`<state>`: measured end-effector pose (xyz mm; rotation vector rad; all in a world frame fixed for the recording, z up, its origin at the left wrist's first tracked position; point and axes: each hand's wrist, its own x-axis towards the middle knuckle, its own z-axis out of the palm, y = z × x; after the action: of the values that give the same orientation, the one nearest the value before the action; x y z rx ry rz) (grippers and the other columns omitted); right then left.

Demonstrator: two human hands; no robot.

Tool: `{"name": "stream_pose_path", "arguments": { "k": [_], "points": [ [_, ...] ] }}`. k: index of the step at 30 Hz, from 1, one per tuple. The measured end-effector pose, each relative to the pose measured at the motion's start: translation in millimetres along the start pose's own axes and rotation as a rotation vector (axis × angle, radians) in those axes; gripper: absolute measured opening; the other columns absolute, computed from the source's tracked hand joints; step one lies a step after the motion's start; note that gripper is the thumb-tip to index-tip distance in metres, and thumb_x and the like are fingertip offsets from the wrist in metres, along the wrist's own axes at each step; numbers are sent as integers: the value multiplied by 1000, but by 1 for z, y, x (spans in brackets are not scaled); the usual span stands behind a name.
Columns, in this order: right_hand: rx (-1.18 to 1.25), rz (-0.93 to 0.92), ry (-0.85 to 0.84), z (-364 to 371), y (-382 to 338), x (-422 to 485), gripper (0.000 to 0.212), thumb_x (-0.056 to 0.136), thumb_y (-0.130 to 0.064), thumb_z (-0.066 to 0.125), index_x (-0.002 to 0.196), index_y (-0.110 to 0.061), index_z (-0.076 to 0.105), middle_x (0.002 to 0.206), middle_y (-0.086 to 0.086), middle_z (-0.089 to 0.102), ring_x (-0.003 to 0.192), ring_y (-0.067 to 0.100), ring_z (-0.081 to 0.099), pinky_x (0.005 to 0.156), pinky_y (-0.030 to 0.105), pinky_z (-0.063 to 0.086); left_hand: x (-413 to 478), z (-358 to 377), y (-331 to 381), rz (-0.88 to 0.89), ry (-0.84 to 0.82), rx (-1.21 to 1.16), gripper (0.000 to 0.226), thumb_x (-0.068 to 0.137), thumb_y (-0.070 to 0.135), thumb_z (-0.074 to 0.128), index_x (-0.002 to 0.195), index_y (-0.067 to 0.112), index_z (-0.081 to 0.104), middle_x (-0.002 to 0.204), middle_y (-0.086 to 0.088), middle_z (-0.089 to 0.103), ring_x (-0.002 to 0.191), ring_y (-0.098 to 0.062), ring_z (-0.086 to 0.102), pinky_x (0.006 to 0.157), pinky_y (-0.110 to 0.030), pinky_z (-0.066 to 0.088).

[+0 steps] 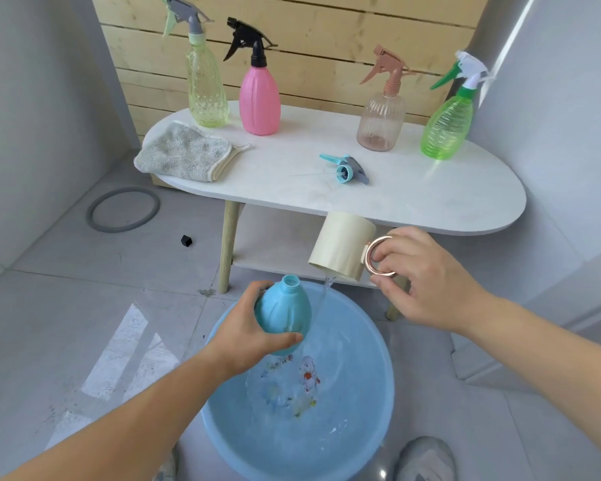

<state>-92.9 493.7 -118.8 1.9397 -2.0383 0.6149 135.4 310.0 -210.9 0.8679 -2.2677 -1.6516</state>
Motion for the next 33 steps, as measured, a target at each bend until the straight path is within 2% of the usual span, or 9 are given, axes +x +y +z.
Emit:
{"name": "stream_pose_path", "arguments": {
  "k": [3, 6, 11, 15, 19, 22, 25, 30, 33],
  "points": [
    [-37, -57, 25, -7, 2, -1, 21, 89, -20, 65, 73, -7, 65, 94, 1, 65, 101, 28, 55, 91, 32, 44, 1, -4, 13, 34, 2, 8, 76, 70, 18, 93, 129, 35, 47, 113, 12, 61, 91, 10, 62, 68, -14, 55],
    [-15, -11, 38, -17, 0, 0, 20, 89, -22, 66, 74, -9, 66, 96, -1, 66, 102, 24, 56, 93, 28, 44, 5, -9, 26, 63, 3, 19, 78, 67, 26, 95, 127, 40, 47, 115, 12, 62, 95, 7, 62, 71, -14, 54],
    [398, 512, 116, -37, -15, 14, 21, 95, -23, 60, 78, -12, 64, 96, -1, 64, 92, 9, 60, 82, 17, 44, 12, -21, 56, 118, 9, 49, 91, 48, 54, 90, 128, 45, 48, 117, 17, 65, 103, 0, 65, 85, -24, 56],
    [705, 915, 240, -49, 1, 32, 31, 101, -31, 50, 90, -5, 62, 99, 8, 68, 90, 23, 70, 82, 39, 56, 17, -29, 90, 175, -2, 30, 86, 53, 43, 94, 127, 43, 51, 117, 14, 66, 106, 0, 65, 85, -21, 56],
    [889, 1159, 343, -59, 43, 40, 30, 102, -36, 46, 98, -9, 59, 101, 11, 68, 74, 27, 69, 64, 36, 52, 25, -35, 126, 209, -43, 40, 79, 65, 24, 97, 127, 39, 51, 113, 9, 67, 101, -6, 67, 79, -22, 57],
    [923, 1261, 397, -69, 75, 41, 23, 99, -35, 46, 88, -17, 54, 93, 14, 67, 65, 28, 65, 54, 29, 42, 33, -35, 143, 238, -82, 36, 76, 66, 21, 97, 125, 39, 53, 114, 5, 68, 104, -9, 68, 83, -27, 60],
    [925, 1344, 433, -78, 102, 39, 23, 96, -34, 48, 78, -19, 49, 90, 15, 67, 63, 28, 63, 53, 28, 38, 44, -31, 156, 246, -106, 6, 77, 62, 23, 97, 125, 38, 55, 114, 3, 69, 105, -10, 68, 87, -33, 61],
    [902, 1422, 389, -73, 131, 35, 22, 96, -32, 50, 79, -17, 49, 88, 15, 64, 66, 29, 62, 53, 28, 38, 63, -20, 168, 247, -100, -31, 78, 55, 35, 95, 122, 43, 56, 111, 4, 69, 101, -12, 69, 87, -35, 61],
    [885, 1431, 359, -66, 140, 36, 22, 97, -33, 47, 86, -14, 50, 89, 13, 60, 70, 30, 64, 51, 27, 40, 72, -14, 171, 253, -77, -43, 77, 54, 34, 93, 121, 43, 56, 111, 4, 69, 97, -8, 69, 81, -28, 60]
  ]
}}
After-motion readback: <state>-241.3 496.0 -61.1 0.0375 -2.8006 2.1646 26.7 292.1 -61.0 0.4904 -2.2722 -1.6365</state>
